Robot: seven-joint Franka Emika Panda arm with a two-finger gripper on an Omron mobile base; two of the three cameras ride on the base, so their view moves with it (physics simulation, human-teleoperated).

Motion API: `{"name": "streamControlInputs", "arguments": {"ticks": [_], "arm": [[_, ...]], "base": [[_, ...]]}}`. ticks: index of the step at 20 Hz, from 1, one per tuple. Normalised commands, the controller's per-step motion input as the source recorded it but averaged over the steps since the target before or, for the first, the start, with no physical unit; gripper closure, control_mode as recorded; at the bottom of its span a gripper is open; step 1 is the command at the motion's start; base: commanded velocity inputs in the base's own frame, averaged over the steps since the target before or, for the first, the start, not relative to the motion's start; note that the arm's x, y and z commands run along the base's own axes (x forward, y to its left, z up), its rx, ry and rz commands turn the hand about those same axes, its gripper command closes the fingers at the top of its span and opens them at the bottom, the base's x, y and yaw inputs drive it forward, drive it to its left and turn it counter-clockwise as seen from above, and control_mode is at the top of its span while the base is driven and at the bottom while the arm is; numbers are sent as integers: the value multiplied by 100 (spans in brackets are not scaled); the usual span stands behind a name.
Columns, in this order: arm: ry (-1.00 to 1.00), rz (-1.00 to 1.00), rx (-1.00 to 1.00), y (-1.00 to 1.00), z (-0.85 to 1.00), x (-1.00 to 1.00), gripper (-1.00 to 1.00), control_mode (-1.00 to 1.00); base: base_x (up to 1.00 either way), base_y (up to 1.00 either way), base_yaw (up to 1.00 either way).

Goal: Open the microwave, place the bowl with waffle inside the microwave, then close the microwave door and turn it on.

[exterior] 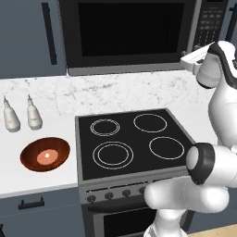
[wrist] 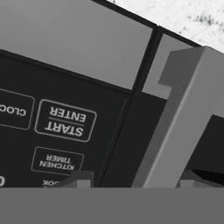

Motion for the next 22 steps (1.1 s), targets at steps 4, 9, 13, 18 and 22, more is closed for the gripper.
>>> {"name": "streamControlInputs", "arguments": {"ticks": [4, 9, 13, 18, 22], "arm": [[0, 0, 0, 0, -7, 23, 100, -100], [0, 5, -7, 26, -18, -15, 100, -100], [-6, 26, -19, 16, -9, -81, 100, -100], [-15, 39, -18, 0, 0, -100, 100, -100], [-6, 32, -19, 0, -1, -100, 100, -100]], "base": [[0, 0, 0], [0, 0, 0], [0, 0, 0], [0, 0, 0], [0, 0, 0]]}}
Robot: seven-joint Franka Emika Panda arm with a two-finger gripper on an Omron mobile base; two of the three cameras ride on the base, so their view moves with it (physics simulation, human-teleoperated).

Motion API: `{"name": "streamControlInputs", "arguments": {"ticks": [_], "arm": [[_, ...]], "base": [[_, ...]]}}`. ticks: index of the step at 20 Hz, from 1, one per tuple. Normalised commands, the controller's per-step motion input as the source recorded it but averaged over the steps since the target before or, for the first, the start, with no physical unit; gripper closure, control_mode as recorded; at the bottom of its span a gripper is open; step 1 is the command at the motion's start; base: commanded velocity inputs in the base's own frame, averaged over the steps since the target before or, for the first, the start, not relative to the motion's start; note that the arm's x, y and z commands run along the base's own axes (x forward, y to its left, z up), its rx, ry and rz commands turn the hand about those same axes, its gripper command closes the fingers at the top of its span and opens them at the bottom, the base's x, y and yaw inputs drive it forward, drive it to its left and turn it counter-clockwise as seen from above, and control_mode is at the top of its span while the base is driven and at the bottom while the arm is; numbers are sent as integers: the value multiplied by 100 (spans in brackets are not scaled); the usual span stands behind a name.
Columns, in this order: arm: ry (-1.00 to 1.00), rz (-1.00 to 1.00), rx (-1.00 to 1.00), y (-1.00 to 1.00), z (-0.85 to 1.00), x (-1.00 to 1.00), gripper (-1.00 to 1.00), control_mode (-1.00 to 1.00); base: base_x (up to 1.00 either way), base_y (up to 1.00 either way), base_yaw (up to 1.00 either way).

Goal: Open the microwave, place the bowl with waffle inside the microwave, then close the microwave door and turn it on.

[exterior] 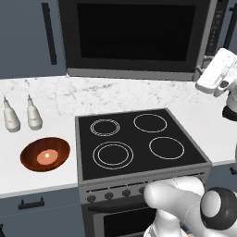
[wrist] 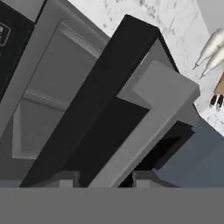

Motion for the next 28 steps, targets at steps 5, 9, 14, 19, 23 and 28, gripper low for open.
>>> {"name": "streamControlInputs", "arguments": {"ticks": [5, 9, 14, 19, 23, 28], "arm": [[-4, 14, -13, -8, -27, -100, -100, -100], [-2, 0, 0, -97, -19, 6, -100, -100], [21, 1, 0, -21, -10, 100, -100, -100], [9, 15, -2, 34, -3, 55, -100, -100], [-23, 24, -10, 97, 3, -93, -100, -100], [-16, 12, -11, 100, 0, -100, -100, -100]], "base": [[0, 0, 0], [0, 0, 0], [0, 0, 0], [0, 0, 0], [0, 0, 0], [0, 0, 0]]}}
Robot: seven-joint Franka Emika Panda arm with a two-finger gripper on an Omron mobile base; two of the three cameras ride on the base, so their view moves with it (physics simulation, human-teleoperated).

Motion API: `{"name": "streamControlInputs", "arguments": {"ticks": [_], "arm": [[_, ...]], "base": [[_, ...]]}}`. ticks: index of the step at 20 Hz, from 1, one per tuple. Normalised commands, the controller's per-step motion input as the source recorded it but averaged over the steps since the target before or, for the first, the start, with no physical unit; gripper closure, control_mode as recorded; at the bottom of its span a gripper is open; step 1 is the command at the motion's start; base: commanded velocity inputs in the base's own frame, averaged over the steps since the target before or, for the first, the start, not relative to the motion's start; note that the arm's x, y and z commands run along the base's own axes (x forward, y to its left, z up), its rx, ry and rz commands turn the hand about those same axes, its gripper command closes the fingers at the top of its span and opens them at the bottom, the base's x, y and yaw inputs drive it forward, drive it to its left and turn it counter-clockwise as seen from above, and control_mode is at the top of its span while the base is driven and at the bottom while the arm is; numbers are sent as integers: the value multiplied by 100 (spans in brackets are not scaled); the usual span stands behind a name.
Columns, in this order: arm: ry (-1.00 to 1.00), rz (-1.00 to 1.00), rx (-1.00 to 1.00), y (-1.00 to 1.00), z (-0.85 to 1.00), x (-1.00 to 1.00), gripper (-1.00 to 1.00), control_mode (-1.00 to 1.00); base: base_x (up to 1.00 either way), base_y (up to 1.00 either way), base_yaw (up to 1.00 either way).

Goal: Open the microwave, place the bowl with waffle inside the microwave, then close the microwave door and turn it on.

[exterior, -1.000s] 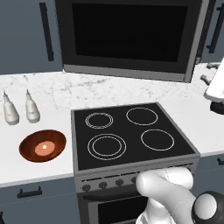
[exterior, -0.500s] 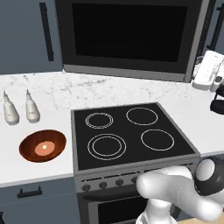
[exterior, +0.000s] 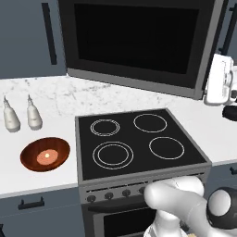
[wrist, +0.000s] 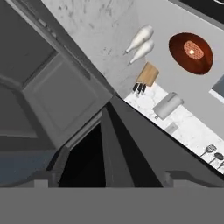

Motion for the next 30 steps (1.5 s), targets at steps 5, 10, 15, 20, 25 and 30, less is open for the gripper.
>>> {"name": "streamControlInputs", "arguments": {"ticks": [5, 10, 15, 20, 25, 30], "arm": [[-2, 17, -10, 100, -7, -100, -100, -100], [0, 17, -13, 100, -15, -100, -100, -100], [7, 7, -23, 100, -13, -65, -100, -100], [7, 4, -36, 100, -33, -3, -100, -100], [13, -2, -35, 100, -36, 75, -100, -100], [13, -3, -21, 68, -59, 93, -100, -100]], "base": [[0, 0, 0], [0, 0, 0], [0, 0, 0], [0, 0, 0], [0, 0, 0], [0, 0, 0]]}}
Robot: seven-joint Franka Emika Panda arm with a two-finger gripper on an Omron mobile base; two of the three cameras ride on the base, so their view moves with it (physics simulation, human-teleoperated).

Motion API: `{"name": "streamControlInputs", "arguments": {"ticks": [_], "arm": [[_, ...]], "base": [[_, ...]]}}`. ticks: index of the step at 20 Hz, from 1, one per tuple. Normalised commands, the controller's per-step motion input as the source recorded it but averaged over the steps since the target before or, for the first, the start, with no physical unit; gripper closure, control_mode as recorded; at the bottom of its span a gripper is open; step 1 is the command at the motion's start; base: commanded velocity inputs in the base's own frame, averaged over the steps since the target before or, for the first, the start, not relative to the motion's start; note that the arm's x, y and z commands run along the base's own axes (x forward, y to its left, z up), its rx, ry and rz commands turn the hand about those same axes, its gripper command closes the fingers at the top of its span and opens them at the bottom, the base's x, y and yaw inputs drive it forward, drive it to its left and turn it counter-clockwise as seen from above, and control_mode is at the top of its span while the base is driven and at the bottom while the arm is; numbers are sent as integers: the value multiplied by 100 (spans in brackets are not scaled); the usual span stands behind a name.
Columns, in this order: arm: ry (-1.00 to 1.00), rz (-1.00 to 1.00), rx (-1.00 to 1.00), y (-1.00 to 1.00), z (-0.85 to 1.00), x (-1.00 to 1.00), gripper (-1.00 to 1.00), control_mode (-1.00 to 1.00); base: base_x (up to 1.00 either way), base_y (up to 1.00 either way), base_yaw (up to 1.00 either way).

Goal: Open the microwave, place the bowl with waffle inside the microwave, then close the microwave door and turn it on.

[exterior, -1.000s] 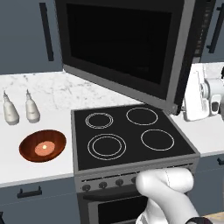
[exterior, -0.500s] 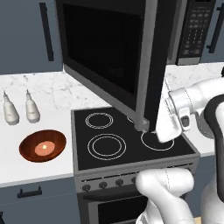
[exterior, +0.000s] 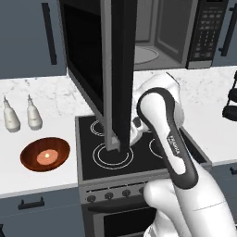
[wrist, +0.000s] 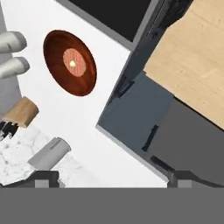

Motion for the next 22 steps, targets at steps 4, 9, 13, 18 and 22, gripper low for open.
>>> {"name": "streamControlInputs", "arguments": {"ticks": [4, 9, 13, 18, 22], "arm": [[7, 16, -6, 0, -100, 100, -100, -100], [-5, 51, -1, 27, -100, 100, -100, -100], [-9, 56, 1, 53, -95, 87, -100, -100], [-12, 14, 0, 71, -59, 78, -100, -100], [-6, 0, 0, 27, -51, 78, -100, -100]], "base": [[0, 0, 0], [0, 0, 0], [0, 0, 0], [0, 0, 0], [0, 0, 0]]}}
